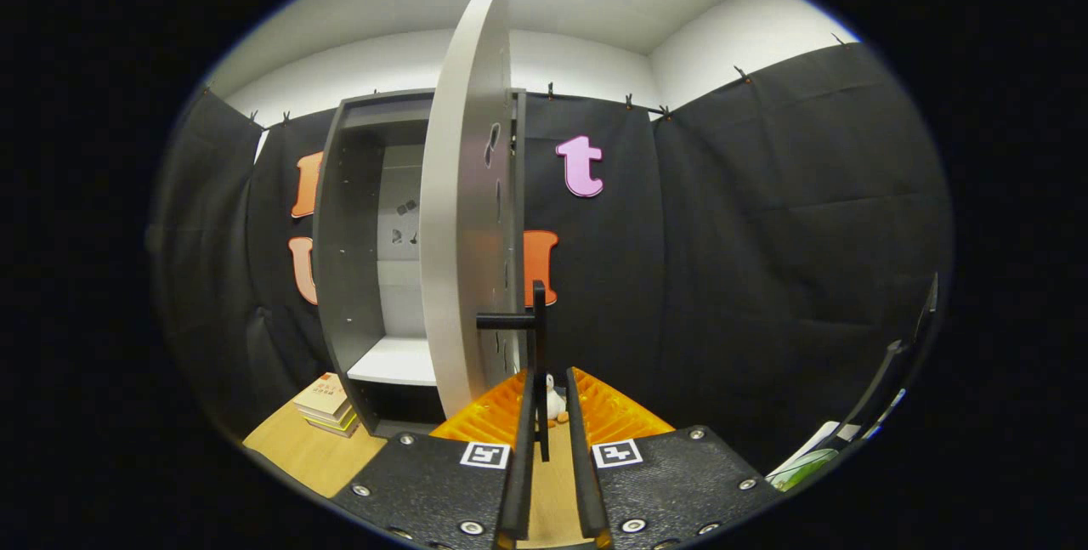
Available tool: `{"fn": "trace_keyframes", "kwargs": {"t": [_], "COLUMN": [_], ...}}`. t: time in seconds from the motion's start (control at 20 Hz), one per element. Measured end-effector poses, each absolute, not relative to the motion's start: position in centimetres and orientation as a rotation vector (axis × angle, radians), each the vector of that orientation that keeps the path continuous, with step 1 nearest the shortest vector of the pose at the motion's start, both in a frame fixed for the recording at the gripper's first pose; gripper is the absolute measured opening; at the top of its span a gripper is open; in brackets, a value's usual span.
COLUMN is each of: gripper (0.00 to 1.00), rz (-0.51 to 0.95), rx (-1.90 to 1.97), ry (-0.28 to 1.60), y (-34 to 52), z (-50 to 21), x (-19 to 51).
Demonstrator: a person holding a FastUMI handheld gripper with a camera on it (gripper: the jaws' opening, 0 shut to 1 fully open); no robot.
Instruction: Open the shoe cabinet door, grab the shoes and put them into the shoe cabinet, then close the shoe cabinet door.
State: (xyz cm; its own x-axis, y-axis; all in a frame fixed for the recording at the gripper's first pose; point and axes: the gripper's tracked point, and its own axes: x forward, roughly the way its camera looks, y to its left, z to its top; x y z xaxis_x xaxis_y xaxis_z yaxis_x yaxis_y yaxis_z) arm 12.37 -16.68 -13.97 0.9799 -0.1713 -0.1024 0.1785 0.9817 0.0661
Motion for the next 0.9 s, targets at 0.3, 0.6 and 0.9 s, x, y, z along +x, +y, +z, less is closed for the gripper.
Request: {"fn": "trace_keyframes", "kwargs": {"t": [0.3, 0.6, 0.9], "gripper": [0.19, 0.19, 0.25], "rz": [-0.106, -0.120, -0.170], "rx": [0.091, 0.086, 0.072], "ry": [0.102, 0.117, 0.095], "y": [-19.5, -20.5, -19.1], "z": [-14.4, -15.2, -13.8], "x": [12.8, 11.5, 9.1]}}
